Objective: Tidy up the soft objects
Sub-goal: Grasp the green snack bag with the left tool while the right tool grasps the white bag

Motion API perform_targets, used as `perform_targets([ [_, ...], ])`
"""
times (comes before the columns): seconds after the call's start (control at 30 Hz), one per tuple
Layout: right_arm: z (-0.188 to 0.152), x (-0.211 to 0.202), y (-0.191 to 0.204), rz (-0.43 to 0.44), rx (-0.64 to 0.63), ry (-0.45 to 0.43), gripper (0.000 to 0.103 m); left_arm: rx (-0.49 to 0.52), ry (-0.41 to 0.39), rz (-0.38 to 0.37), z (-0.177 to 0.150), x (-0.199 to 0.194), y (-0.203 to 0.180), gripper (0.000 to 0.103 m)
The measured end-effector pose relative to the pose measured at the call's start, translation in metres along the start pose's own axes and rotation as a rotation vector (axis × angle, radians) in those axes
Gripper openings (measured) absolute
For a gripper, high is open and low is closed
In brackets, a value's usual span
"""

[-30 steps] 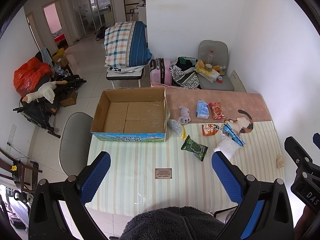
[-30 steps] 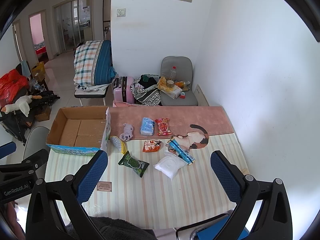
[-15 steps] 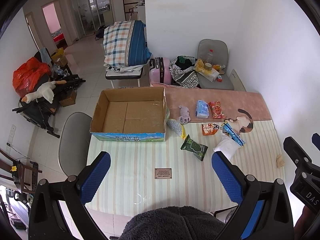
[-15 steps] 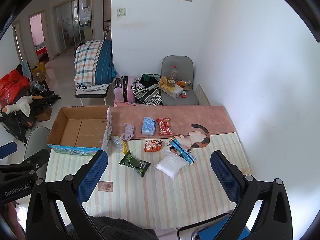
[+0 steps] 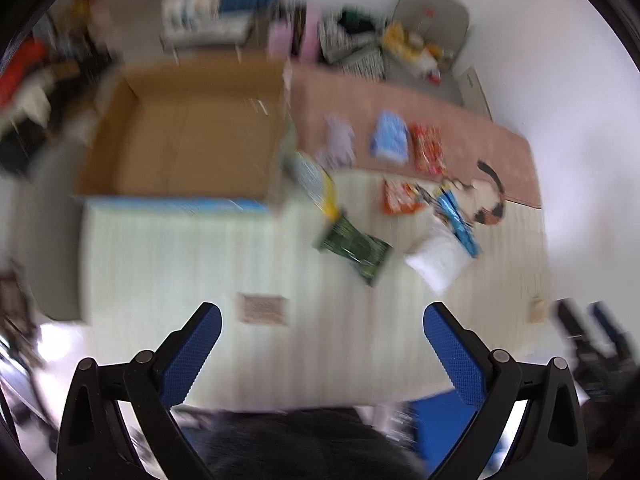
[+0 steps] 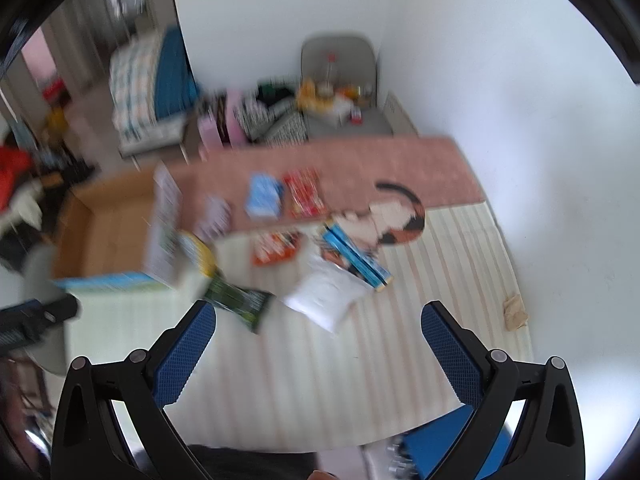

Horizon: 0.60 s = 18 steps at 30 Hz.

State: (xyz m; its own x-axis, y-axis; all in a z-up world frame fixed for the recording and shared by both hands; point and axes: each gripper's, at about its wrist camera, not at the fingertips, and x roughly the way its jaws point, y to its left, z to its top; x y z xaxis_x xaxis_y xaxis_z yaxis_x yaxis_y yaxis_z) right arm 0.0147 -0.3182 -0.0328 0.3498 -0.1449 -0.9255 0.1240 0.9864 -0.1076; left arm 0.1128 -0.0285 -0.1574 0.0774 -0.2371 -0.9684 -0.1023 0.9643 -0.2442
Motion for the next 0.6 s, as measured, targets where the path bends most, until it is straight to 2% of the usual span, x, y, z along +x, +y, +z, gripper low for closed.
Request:
perform_targets([
  [0.1, 0.004, 0.068, -0.007, -0.013, -0.023, 0.104, 0.103, -0.073, 0.117, -0.039, 0.016, 0.062, -0.005, 0.102],
  [0.2, 0.003, 0.136, -0.011, 0.020, -0.084, 0.208, 0.103, -0.129, 0.220, -0.054, 0.026, 0.116, -0.016, 0.093],
  [0.3, 0.002, 0.193, -0.015, -0.004, -0.125, 0.301, 0.103, -0.205, 0.306, -0.082, 0.036, 0.163, -0.022, 0.093],
  [0.4, 0.005, 0.242, -0.027, 0.041, -0.038, 0.406, 0.103, -0.272, 0.356, -0.085, 0.045, 0.201, -0.026, 0.093],
  [0.47, 0.005, 0.274, -0.038, 0.078, 0.075, 0.481, 0.103, -0.311, 0.388, -0.095, 0.051, 0.220, -0.025, 0.093],
  [0.6, 0.002, 0.315, -0.047, 0.128, 0.248, 0.548, 0.103, -0.375, 0.461, -0.089, 0.058, 0.260, -0.025, 0.093],
])
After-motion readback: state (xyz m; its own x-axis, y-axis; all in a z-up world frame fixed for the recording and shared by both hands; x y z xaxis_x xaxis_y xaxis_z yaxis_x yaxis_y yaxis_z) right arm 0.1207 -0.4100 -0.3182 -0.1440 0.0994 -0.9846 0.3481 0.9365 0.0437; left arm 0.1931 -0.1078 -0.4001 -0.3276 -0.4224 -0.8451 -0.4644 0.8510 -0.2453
